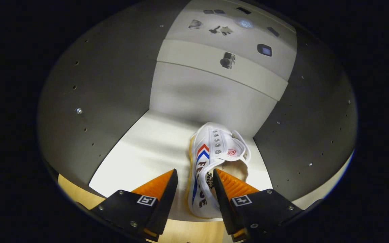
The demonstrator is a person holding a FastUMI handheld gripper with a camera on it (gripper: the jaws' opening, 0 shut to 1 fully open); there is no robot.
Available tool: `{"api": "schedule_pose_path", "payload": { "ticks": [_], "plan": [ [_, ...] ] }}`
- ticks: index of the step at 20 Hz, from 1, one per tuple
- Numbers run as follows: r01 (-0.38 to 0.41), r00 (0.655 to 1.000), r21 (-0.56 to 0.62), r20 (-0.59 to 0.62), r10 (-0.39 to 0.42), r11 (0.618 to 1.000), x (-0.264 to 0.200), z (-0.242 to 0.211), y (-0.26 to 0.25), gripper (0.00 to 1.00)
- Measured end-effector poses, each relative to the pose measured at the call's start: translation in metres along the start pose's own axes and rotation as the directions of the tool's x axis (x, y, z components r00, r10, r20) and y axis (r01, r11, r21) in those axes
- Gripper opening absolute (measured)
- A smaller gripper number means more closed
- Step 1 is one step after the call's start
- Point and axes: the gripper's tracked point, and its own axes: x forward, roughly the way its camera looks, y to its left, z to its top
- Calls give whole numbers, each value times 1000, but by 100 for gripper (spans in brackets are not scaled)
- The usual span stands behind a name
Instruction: Open the shoe cabinet door, grab the shoes and put them into the shoe cabinet, then close the shoe cabinet door.
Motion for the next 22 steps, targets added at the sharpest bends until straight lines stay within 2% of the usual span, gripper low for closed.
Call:
{"api": "schedule_pose_path", "payload": {
  "ticks": [2,5,9,12,16,22],
  "plan": [
    [-25,1000,41,-10,25,999,-2,1,2,67],
    [-24,1000,-10,9,24,1000,-7,2,6,80],
    [-6,998,-47,69,10,999,-22,12,-2,89],
    [-6,998,-56,60,9,998,-32,4,-5,90],
    [-39,994,23,101,37,999,-60,5,-12,93],
    [-109,971,135,226,76,985,-135,13,-20,93]
  ]
}}
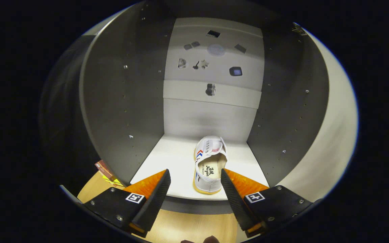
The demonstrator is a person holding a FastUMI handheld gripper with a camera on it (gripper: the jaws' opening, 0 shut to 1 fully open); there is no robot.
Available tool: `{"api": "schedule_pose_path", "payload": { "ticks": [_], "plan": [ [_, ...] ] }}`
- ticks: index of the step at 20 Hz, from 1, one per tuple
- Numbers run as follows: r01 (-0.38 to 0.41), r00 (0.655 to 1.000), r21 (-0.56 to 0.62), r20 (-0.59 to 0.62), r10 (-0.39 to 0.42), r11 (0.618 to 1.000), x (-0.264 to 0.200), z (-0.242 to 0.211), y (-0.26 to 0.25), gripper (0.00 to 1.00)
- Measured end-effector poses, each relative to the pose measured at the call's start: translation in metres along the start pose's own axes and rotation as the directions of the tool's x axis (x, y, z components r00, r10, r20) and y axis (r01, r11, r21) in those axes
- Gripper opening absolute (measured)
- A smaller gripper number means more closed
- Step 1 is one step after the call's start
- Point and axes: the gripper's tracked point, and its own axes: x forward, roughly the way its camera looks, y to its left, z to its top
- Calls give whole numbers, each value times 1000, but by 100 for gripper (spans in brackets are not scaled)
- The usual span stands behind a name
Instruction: Open the shoe cabinet door, grab the shoes and put them into the shoe cabinet, then close the shoe cabinet door.
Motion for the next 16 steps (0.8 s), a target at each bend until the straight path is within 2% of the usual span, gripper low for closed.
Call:
{"api": "schedule_pose_path", "payload": {
  "ticks": [12,16],
  "plan": [
    [13,989,37,146,-19,999,-165,5,-3,95],
    [21,982,68,186,-33,997,-212,3,-18,96]
  ]
}}
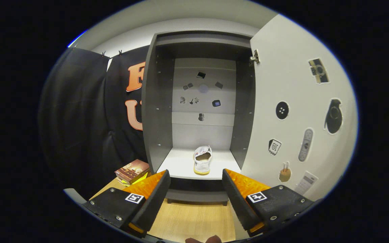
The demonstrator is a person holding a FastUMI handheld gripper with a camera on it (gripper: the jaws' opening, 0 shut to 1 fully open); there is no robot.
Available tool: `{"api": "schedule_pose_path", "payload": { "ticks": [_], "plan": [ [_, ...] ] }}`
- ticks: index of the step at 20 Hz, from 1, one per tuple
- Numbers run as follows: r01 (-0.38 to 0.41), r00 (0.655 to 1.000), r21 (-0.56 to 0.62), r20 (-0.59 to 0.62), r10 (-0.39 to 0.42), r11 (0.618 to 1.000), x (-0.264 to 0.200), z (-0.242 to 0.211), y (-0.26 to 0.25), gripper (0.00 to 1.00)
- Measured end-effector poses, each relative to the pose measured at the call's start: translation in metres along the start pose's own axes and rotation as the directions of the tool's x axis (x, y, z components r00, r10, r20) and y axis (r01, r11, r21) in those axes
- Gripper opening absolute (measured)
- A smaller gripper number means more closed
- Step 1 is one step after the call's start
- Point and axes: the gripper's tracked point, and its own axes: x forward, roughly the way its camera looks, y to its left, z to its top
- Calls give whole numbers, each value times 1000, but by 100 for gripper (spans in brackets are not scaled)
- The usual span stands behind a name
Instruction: Open the shoe cabinet door, grab the shoes and put them into the shoe cabinet, then close the shoe cabinet door.
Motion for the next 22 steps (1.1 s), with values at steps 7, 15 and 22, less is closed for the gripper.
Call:
{"api": "schedule_pose_path", "payload": {
  "ticks": [7,15,22],
  "plan": [
    [-62,997,118,46,57,991,-86,-13,-53,95],
    [-225,974,322,38,225,920,-154,-53,-111,93],
    [-171,985,327,49,164,929,-160,-63,-186,95]
  ]
}}
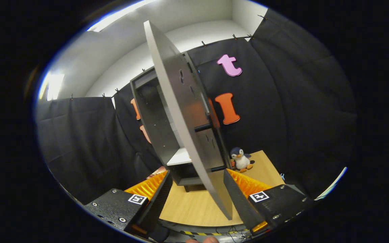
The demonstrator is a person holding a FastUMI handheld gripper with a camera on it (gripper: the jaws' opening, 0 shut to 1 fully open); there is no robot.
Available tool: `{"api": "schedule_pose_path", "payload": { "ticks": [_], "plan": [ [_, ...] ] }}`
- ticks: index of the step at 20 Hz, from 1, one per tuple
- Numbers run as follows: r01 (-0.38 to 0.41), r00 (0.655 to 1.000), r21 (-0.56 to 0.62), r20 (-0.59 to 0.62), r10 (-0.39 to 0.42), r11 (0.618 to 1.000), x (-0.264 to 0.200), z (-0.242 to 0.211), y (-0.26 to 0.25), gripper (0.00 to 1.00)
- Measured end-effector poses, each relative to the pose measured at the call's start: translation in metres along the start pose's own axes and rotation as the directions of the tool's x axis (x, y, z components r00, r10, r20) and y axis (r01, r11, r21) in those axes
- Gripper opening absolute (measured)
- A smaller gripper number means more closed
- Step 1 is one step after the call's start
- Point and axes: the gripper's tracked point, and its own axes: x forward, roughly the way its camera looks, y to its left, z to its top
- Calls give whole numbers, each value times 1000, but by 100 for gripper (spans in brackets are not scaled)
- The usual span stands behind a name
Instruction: Open the shoe cabinet door, grab the shoes and put them into the shoe cabinet, then close the shoe cabinet door.
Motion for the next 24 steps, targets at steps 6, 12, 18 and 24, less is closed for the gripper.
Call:
{"api": "schedule_pose_path", "payload": {
  "ticks": [6,12,18,24],
  "plan": [
    [50,999,-38,18,-49,998,5,12,-44,95],
    [11,1000,-90,-12,-12,996,35,8,-39,95],
    [5,1000,-118,-19,-7,993,39,7,-25,93],
    [-51,998,-127,-47,45,991,55,-5,25,93]
  ]
}}
